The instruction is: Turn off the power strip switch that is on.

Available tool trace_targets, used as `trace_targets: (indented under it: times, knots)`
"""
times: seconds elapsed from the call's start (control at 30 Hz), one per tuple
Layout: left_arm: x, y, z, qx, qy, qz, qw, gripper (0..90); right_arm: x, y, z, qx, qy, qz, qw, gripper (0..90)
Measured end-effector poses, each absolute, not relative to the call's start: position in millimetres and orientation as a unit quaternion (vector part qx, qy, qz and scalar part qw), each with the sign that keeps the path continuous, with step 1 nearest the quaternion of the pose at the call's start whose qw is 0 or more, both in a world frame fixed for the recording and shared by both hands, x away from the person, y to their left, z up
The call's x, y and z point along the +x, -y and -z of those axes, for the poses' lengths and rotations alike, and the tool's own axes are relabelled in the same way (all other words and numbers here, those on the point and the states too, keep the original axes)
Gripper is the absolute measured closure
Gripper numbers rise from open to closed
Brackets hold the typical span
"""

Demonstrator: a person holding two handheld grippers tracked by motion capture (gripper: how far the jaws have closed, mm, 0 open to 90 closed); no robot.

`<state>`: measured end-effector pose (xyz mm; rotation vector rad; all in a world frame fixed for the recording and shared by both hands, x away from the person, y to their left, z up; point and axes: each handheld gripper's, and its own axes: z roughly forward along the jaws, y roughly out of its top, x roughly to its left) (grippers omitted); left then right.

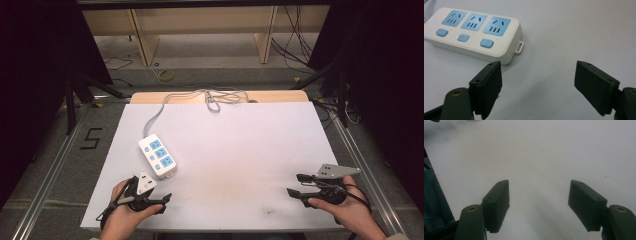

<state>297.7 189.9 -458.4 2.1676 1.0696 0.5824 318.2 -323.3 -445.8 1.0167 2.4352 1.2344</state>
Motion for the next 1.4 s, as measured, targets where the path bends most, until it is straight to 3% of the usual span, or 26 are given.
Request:
trace_targets:
  times: [0.23,0.4,0.43,0.47,0.63,1.4]
  knots:
    - [297,-192,456,0.822,-0.411,-0.229,0.321,28.3,318,322,445,0.346,-0.831,-0.421,0.114,33.7]
    - [300,-196,450,0.802,-0.439,-0.235,0.33,59.7,318,322,445,0.346,-0.831,-0.42,0.113,33.7]
    - [301,-196,448,0.8,-0.44,-0.238,0.331,59.7,318,322,445,0.346,-0.831,-0.42,0.113,33.7]
    - [302,-196,446,0.795,-0.447,-0.242,0.331,70.5,318,322,445,0.346,-0.831,-0.421,0.114,33.7]
    - [312,-198,440,0.789,-0.471,-0.249,0.307,89.4,318,321,446,0.346,-0.831,-0.42,0.113,33.7]
    - [342,-208,434,0.768,-0.525,-0.242,0.275,89.8,319,320,446,0.346,-0.835,-0.414,0.111,33.7]
